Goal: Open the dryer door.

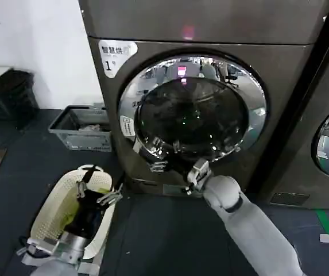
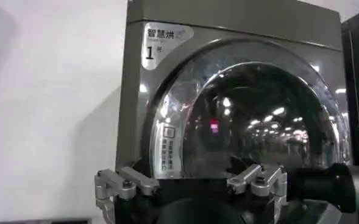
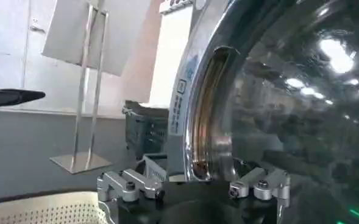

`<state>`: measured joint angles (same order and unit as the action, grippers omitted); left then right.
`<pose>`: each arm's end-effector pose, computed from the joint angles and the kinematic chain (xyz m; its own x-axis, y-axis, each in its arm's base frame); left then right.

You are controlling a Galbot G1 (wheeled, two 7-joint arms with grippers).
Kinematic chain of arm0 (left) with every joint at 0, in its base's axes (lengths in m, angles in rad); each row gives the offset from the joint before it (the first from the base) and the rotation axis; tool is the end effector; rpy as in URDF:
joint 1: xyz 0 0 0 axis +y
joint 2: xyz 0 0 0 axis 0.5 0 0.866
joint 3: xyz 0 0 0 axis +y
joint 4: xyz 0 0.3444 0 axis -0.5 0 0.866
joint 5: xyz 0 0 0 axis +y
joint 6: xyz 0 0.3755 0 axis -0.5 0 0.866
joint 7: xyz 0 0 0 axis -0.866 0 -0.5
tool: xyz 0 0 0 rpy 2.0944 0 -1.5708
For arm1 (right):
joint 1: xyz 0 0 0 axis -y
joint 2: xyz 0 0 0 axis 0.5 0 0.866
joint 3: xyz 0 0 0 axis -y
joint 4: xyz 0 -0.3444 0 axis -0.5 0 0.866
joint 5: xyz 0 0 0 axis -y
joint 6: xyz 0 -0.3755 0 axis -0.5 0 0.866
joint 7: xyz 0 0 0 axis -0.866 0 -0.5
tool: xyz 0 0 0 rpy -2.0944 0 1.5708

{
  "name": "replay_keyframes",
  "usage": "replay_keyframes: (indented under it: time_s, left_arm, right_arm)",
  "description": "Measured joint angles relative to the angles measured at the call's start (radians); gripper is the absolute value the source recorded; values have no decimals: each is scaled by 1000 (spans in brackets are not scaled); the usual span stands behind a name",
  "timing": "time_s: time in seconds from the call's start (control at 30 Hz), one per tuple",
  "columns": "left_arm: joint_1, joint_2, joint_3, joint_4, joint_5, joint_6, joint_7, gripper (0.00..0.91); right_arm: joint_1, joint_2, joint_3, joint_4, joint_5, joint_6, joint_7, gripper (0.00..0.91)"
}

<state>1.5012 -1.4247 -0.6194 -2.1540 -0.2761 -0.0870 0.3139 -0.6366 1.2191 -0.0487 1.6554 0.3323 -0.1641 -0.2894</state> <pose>0.2226 0.0497 -0.2553 -0.9230 0.2999 -0.2410 0.3153 0.9486 -0.0272 0.4334 0.0825 -0.2076 -0.6686 -0.7432 -0.0229 -0.7262 0.6593 -0.1947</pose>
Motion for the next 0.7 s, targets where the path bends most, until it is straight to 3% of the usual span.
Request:
replay_keyframes:
  time_s: [0.7]
  left_arm:
    - [1,-7,2,8,3,-6,2,907]
  right_arm:
    - [124,103,-68,-126,-5,-5,3,907]
